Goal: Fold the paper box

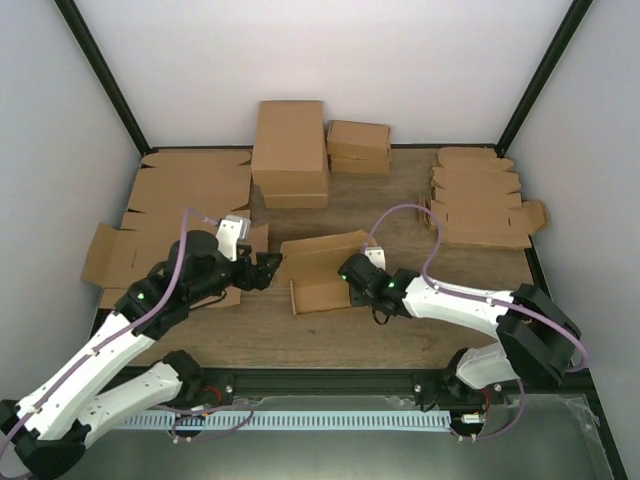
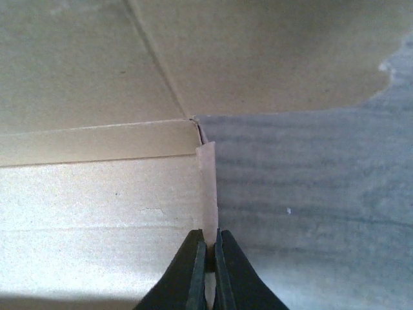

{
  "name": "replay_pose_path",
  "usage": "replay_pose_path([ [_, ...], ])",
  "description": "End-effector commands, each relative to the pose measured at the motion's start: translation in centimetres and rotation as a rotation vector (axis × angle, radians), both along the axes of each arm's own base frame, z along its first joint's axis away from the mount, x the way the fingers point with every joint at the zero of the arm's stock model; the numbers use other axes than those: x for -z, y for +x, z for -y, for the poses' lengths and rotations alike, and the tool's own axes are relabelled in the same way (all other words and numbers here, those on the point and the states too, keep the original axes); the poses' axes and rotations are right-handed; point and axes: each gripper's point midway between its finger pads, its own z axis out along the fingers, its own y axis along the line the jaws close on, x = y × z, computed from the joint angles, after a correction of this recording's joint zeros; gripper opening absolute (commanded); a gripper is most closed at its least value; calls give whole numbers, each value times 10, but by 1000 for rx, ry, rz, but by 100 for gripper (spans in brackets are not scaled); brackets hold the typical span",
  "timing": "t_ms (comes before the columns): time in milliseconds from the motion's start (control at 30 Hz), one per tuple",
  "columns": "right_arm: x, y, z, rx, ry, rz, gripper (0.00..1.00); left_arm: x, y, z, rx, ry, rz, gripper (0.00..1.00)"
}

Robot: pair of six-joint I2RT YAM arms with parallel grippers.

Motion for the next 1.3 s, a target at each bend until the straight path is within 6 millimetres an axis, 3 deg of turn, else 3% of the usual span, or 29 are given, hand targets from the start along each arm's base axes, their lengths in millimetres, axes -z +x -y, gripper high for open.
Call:
replay_pose_path([
  [0,-26,38,-11,56,74,82,7,38,15,-3,-92,26,-60,90],
  [233,-40,51,-1,22,104,113,48,60,36,-6,-178,7,4,90],
  [467,-78,40,9,-145,169,227,73,80,33,14,-79,-10,-15,86],
  [700,-111,51,29,-245,225,306,94,87,35,30,-20,7,-39,78],
  [833,-118,62,27,-319,172,337,95,96,35,30,-21,27,-51,78],
  [967,-118,68,14,-427,136,360,90,102,36,30,-19,48,-59,78],
  [1267,-119,83,4,-452,161,340,80,102,45,29,-45,101,-62,74],
])
